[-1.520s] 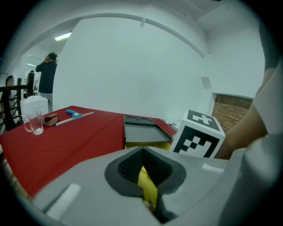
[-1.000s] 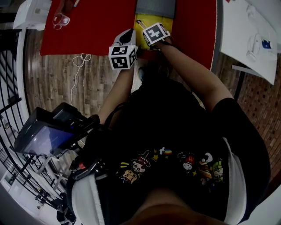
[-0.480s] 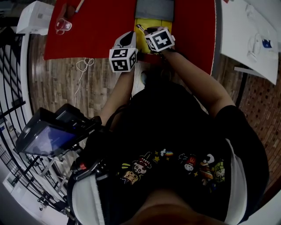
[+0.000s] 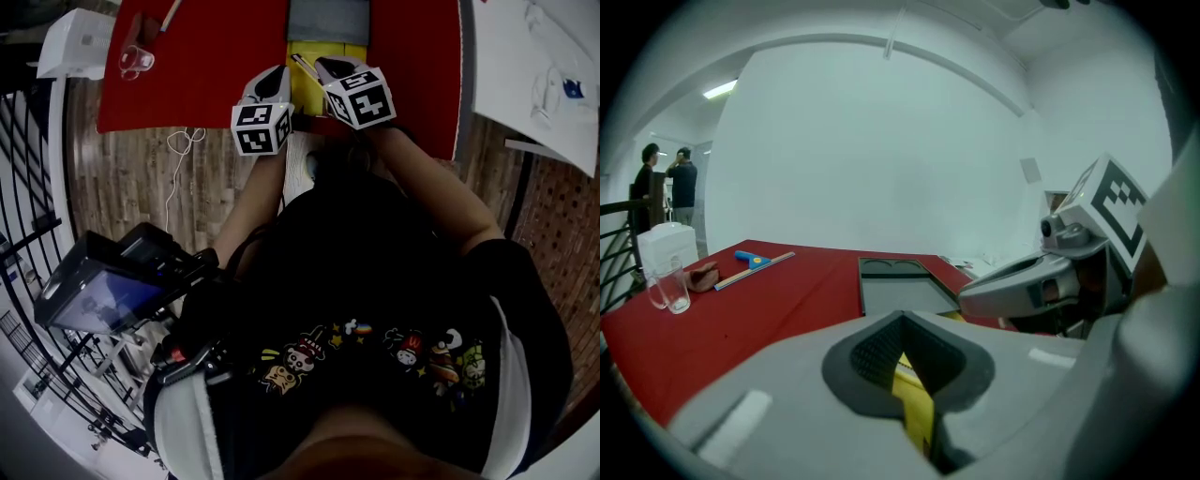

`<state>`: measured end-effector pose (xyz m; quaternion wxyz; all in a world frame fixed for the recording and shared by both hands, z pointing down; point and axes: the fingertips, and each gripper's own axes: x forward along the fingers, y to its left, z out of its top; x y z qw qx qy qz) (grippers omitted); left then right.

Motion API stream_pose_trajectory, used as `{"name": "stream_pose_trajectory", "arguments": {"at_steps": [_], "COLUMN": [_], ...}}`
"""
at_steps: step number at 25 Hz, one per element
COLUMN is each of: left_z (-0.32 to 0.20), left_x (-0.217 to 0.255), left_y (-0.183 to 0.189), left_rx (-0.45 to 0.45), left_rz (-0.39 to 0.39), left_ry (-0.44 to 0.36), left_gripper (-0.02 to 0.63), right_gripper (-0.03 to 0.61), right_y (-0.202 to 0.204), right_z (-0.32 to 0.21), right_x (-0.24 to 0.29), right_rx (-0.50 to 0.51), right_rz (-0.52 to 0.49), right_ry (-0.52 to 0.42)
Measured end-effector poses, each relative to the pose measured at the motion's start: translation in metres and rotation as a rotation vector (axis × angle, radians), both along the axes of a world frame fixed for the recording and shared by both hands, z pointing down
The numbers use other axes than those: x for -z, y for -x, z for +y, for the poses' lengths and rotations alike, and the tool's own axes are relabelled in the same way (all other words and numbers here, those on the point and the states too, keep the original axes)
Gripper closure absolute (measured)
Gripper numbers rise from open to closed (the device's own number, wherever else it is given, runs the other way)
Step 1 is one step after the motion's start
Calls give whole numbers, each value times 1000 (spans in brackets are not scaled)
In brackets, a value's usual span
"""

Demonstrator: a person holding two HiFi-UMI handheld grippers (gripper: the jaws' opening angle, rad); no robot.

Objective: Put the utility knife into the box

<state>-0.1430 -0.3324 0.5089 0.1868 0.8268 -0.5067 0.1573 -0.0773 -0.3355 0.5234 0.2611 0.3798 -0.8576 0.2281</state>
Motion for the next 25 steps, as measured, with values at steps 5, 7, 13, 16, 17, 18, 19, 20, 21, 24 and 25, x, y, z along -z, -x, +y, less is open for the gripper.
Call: {"name": "stream_pose_trajectory", "arguments": {"at_steps": [5, 7, 13, 16, 17, 18, 19, 20, 21, 24, 25], "left_z": [0, 0, 8, 11, 11, 11, 10, 10, 9, 7, 6], "left_x": [4, 6, 25, 37, 42, 46, 50, 53, 55, 62, 65], "left_y": [4, 6, 10, 10, 10, 10, 10, 10, 11, 14, 16], "left_rx": [2, 4, 0, -5, -6, -5, -3, 0, 4, 28, 38], "left_rz": [-9, -6, 5, -1, -6, -11, -15, -16, -15, -12, -13], "left_ry": [-10, -14, -46, -83, -99, -115, -129, -140, -150, -194, -212], "left_gripper": [612, 612, 612, 612, 612, 612, 612, 612, 612, 612, 612], "right_gripper": [558, 558, 558, 558, 558, 558, 558, 558, 558, 558, 558], "right_y": [-25, -38, -83, -98, -101, -103, -104, -104, -103, -96, -94], "right_z": [7, 10, 7, 5, 4, 3, 1, 0, -1, -3, -4], "right_x": [32, 42, 69, 79, 81, 83, 85, 87, 88, 92, 95], "right_rx": [-86, -116, -224, -247, -252, -256, -259, -261, -261, -250, -245], "right_rz": [-90, -120, -160, -145, -141, -137, -134, -128, -121, -106, -102], "right_ry": [-68, -94, -175, -236, -255, -272, -287, -301, -315, -356, -369]}}
